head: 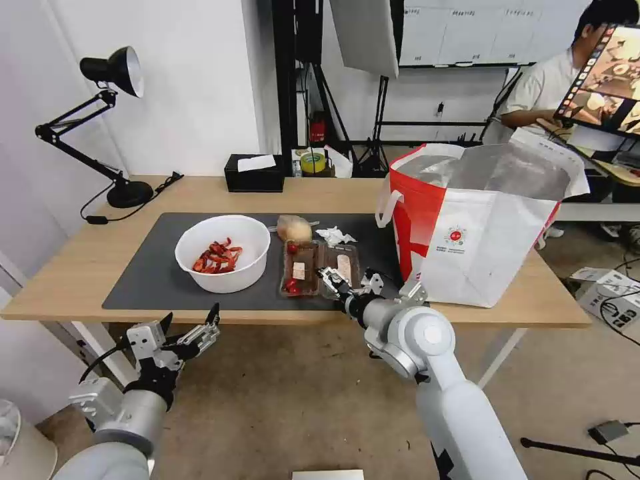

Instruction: Pick up the trash from the table and place it into the takeout bag.

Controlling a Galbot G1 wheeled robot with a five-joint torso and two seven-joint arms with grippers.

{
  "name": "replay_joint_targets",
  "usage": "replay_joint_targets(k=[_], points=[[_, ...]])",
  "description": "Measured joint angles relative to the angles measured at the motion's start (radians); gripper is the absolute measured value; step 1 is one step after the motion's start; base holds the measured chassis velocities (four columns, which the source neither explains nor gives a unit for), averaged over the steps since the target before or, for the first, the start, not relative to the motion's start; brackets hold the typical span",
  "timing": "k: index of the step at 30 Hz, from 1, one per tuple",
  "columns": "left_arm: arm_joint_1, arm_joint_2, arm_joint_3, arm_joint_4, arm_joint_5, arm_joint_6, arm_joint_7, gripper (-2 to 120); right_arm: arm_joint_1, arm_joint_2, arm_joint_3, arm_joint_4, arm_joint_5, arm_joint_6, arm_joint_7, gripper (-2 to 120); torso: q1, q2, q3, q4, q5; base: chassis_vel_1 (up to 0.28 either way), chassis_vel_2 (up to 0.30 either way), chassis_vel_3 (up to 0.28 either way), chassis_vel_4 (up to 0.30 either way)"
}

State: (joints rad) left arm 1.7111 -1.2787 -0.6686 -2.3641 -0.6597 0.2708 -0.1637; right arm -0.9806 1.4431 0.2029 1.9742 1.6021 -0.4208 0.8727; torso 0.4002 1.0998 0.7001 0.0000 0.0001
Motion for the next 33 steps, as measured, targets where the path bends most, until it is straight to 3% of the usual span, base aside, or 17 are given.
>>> replay_joint_targets(k=[8,20,33], points=[[0.000,-0.001,-0.001,0.000,0.000,-0.001,0.000,100,0.005,0.001,-0.001,-0.003,-0.007,0.000,-0.006,100,0.000,0.000,0.000,0.0000,-0.0002,0.000,0.000,0.000,0.000],[0.005,-0.003,-0.001,0.001,0.000,-0.007,0.000,100,-0.003,-0.001,-0.025,-0.015,-0.122,-0.001,-0.137,100,0.000,0.000,0.000,0.0000,-0.0001,0.000,0.000,0.000,0.000],[0.014,-0.009,-0.001,0.004,0.004,-0.025,0.002,100,-0.015,-0.016,-0.070,-0.009,-0.369,-0.006,-0.289,100,0.000,0.000,0.000,0.0000,-0.0001,0.000,0.000,0.000,0.000]])
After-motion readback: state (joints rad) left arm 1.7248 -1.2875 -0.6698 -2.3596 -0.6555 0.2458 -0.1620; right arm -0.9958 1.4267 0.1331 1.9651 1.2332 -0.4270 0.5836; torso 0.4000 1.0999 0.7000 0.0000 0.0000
